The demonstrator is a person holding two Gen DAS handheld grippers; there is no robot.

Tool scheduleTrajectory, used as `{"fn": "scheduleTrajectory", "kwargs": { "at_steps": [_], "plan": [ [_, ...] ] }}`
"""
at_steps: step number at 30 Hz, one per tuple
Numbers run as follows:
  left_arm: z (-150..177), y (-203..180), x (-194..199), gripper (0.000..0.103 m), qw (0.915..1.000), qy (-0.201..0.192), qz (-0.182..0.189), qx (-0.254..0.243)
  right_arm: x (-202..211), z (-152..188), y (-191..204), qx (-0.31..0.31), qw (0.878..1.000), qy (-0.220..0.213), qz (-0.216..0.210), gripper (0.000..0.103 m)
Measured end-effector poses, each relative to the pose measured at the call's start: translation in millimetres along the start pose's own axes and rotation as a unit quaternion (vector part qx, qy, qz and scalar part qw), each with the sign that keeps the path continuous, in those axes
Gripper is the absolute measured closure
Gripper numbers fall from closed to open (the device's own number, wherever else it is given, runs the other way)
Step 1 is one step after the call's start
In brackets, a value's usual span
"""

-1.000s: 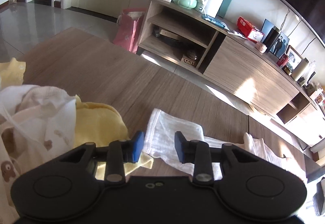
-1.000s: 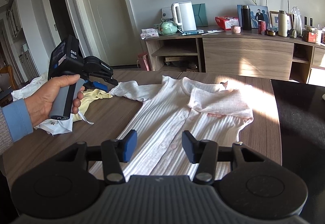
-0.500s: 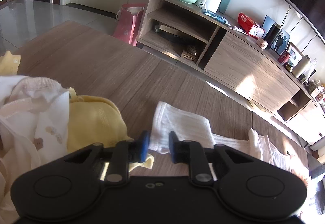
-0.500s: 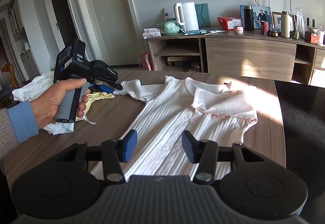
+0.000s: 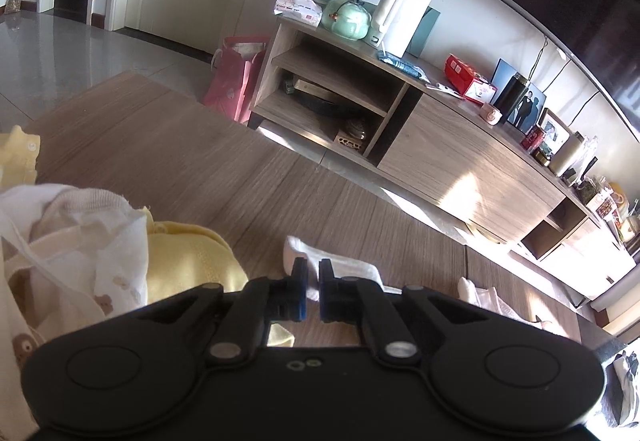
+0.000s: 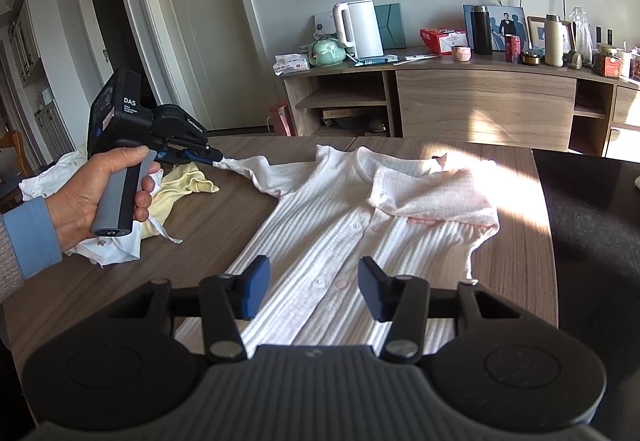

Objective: Fold clothes

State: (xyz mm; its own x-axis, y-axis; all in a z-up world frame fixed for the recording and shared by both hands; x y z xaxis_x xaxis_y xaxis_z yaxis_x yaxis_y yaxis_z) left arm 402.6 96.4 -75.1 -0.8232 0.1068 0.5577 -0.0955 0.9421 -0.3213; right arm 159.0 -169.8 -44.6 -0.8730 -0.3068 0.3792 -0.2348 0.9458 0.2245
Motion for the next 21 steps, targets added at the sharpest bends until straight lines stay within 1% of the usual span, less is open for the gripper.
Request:
{"fn": "scheduleTrajectory", "kwargs": {
  "at_steps": [9, 11, 12, 13, 14, 15, 16, 17, 21],
  "plan": [
    [-16, -34, 15, 0.101, 0.9986, -0.016, 0.007, -0.051, 11, -3, -7, -0.016, 1.000, -0.009, -0.001, 0.050],
    [-18, -49, 17, 0.101, 0.9973, -0.020, 0.011, -0.070, 14, -3, -11, -0.020, 1.000, -0.011, 0.002, 0.050],
    [-18, -54, 18, 0.101, 0.9965, -0.017, 0.005, -0.081, 16, -3, -13, -0.023, 1.000, -0.012, 0.003, 0.050],
    [-18, -56, 18, 0.101, 0.9960, -0.013, 0.001, -0.089, 17, -3, -16, -0.026, 1.000, -0.013, 0.005, 0.050],
    [-16, -59, 16, 0.101, 0.9948, 0.002, -0.002, -0.102, 19, -3, -18, -0.028, 1.000, -0.013, 0.006, 0.050],
    [-13, -59, 14, 0.097, 0.9939, 0.017, -0.005, -0.109, 20, -3, -21, -0.030, 0.999, -0.013, 0.007, 0.050],
    [-8, -55, 9, 0.089, 0.9917, 0.039, -0.019, -0.121, 21, -3, -22, -0.032, 0.999, -0.013, 0.007, 0.050],
    [-7, -48, 7, 0.087, 0.9918, 0.043, -0.027, -0.117, 22, -3, -22, -0.031, 0.999, -0.013, 0.006, 0.050],
    [-2, -19, -1, 0.085, 0.9912, 0.059, -0.061, -0.101, 22, -4, -19, -0.026, 1.000, -0.017, 0.000, 0.050]
  ]
}}
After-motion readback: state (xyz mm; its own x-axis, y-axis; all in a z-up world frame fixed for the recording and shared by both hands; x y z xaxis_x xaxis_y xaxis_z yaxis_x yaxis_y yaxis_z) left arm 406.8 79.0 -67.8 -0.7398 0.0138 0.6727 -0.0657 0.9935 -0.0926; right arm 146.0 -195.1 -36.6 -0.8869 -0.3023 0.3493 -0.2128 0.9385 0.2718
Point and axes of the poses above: each gripper's, at about its wrist camera, not at the fingertips, and x roughly against the way its jaws point, y to its left, z to its underside, the point moved 10 cm from there along -x, roughly the way its jaws point, and after that the axes turned 10 degrees about -y, right-handed, at the moved point
